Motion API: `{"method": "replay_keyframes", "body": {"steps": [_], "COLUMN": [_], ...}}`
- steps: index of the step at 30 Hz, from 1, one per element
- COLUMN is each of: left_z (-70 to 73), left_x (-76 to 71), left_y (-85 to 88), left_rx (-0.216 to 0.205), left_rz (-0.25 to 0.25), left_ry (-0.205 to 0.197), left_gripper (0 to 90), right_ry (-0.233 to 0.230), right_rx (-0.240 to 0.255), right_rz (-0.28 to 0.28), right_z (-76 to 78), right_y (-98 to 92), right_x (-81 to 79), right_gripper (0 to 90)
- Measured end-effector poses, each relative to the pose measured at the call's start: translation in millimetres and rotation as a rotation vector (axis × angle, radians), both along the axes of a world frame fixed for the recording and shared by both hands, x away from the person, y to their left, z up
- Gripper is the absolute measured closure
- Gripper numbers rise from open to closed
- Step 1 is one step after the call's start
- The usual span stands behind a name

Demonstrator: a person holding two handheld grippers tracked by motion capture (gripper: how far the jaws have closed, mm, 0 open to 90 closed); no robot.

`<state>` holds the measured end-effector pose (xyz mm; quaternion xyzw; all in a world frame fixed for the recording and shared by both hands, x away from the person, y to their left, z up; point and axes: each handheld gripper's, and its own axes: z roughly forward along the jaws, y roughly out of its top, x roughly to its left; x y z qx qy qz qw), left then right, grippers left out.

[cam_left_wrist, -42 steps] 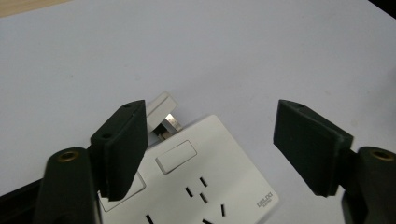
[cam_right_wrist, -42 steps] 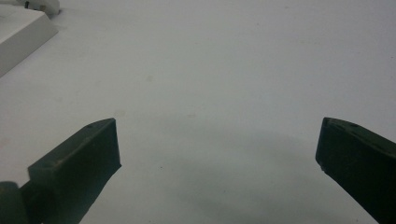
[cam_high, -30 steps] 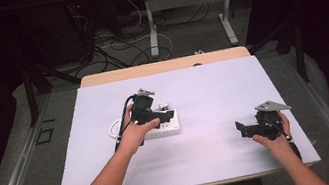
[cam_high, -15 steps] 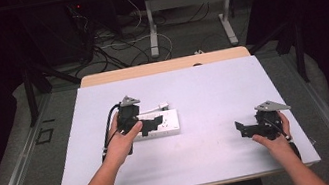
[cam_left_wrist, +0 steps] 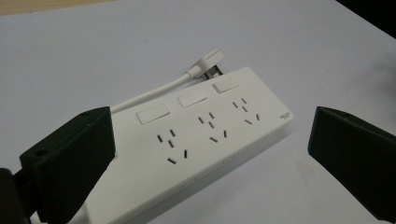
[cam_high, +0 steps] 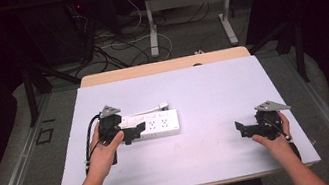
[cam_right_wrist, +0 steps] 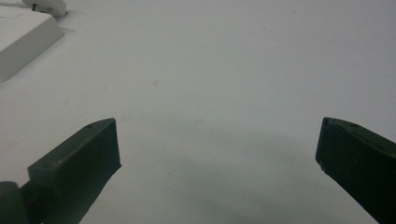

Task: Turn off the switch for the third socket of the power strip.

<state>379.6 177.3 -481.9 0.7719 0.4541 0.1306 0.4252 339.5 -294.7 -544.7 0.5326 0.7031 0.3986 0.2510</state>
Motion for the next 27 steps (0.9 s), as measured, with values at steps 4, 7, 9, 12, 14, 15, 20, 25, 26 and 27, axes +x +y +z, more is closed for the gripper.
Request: {"method": "replay_keyframes", "body": {"steps": [4,7,9,12,14,15,20,25,26,27], "left_z": [-2.7,-5.3,-6.8,-10.2,-13.2,-14.8,-22.9,-32.0,-33.6,-35.8], "left_x": [-6.3,-11.1,-14.6,-18.7,-21.5,-22.8,-28.7,-33.3,-34.3,-35.1], "left_y": [13.9,24.7,31.3,40.5,45.7,47.8,61.6,75.6,78.5,80.4], "left_rx": [-0.013,-0.022,-0.032,-0.032,-0.034,-0.042,-0.057,-0.053,-0.05,-0.052], "left_rz": [0.036,0.068,0.085,0.101,0.121,0.132,0.177,0.213,0.216,0.225], "left_ry": [-0.005,-0.019,-0.007,-0.007,-0.013,-0.011,-0.007,0.008,0.015,0.014], "left_gripper": [0.9,1.1,1.2,1.4,1.4,1.4,1.6,1.7,1.7,1.8], "right_ry": [0.0,-0.001,-0.001,-0.002,-0.002,-0.006,-0.006,-0.003,-0.004,-0.003], "right_rx": [-0.004,-0.006,-0.004,-0.001,-0.002,-0.006,-0.007,-0.001,-0.002,-0.001], "right_rz": [-0.003,-0.001,-0.003,-0.002,-0.002,0.001,0.002,-0.001,-0.001,-0.002], "right_z": [0.2,0.4,0.3,0.0,0.1,0.1,0.1,0.4,0.4,0.4], "right_y": [0.2,0.1,0.2,0.4,0.5,0.1,0.0,0.1,0.0,0.1], "right_x": [-0.1,-0.3,-0.2,0.1,0.1,0.3,0.1,-0.2,-0.2,-0.2], "right_gripper": [0.0,0.0,0.0,0.0,0.0,0.0,0.0,0.0,0.0,0.0]}}
